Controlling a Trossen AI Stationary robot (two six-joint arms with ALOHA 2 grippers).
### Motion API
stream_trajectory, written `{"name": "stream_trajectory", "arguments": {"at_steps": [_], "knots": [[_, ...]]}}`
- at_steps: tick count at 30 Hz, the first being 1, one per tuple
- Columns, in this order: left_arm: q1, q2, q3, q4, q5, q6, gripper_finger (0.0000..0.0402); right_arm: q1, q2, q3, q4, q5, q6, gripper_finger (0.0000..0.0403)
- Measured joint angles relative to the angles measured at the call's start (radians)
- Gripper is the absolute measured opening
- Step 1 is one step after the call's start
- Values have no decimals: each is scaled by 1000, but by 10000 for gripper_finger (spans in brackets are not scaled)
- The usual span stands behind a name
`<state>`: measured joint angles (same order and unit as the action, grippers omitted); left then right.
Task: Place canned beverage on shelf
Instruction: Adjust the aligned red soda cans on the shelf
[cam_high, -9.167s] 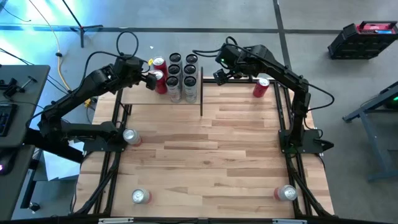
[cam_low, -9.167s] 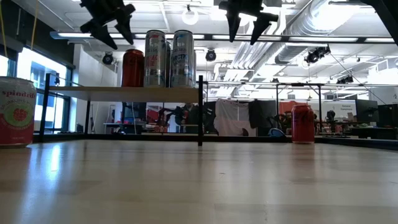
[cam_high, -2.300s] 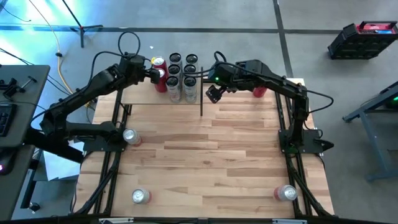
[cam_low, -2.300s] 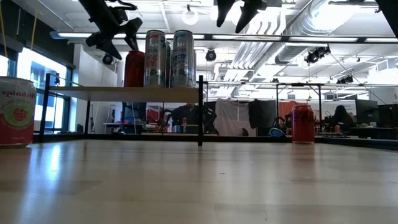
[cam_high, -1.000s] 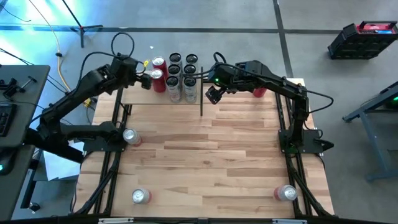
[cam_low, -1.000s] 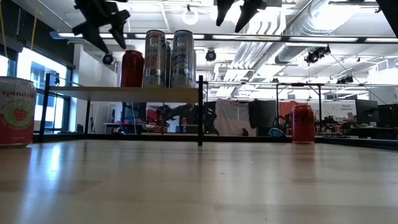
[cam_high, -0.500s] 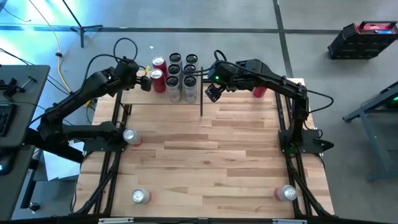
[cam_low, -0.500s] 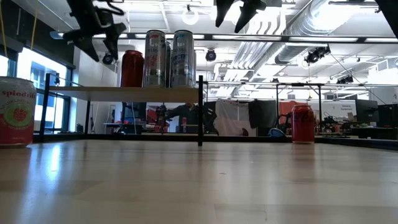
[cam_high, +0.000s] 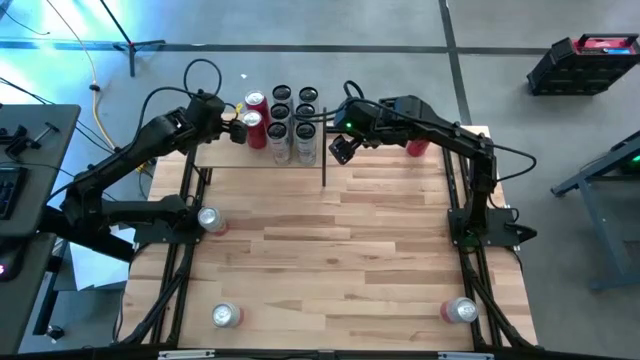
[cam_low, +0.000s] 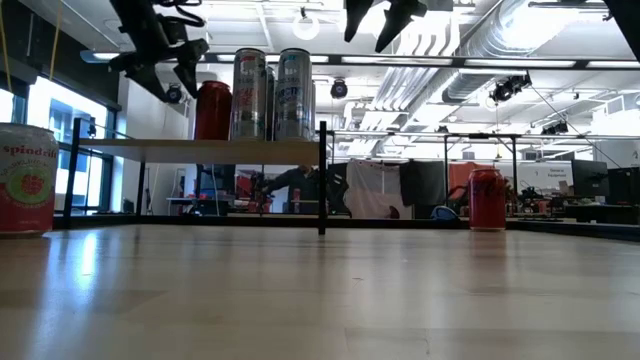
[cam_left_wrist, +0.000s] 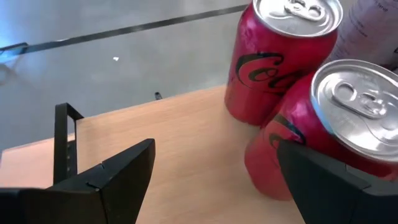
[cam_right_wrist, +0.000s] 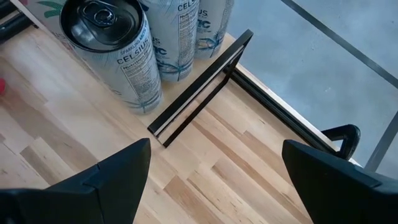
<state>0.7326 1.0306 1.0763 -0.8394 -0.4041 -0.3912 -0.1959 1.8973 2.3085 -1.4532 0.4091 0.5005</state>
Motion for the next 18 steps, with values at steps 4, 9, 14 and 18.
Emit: {"name": "stream_trajectory", "arguments": {"at_steps": [4,9,14,18], "knots": [[0,0,0,0,-1,1,326,0,0,0,0,-3,16,349],[-1,-20,0,-21,45,22,326,0,0,0,-3,-7,16,349],[-4,-69,0,-94,124,33,326,0,0,0,-59,-9,23,349],[-7,-66,0,-113,112,65,326,-1,0,0,-62,-1,23,349]]}}
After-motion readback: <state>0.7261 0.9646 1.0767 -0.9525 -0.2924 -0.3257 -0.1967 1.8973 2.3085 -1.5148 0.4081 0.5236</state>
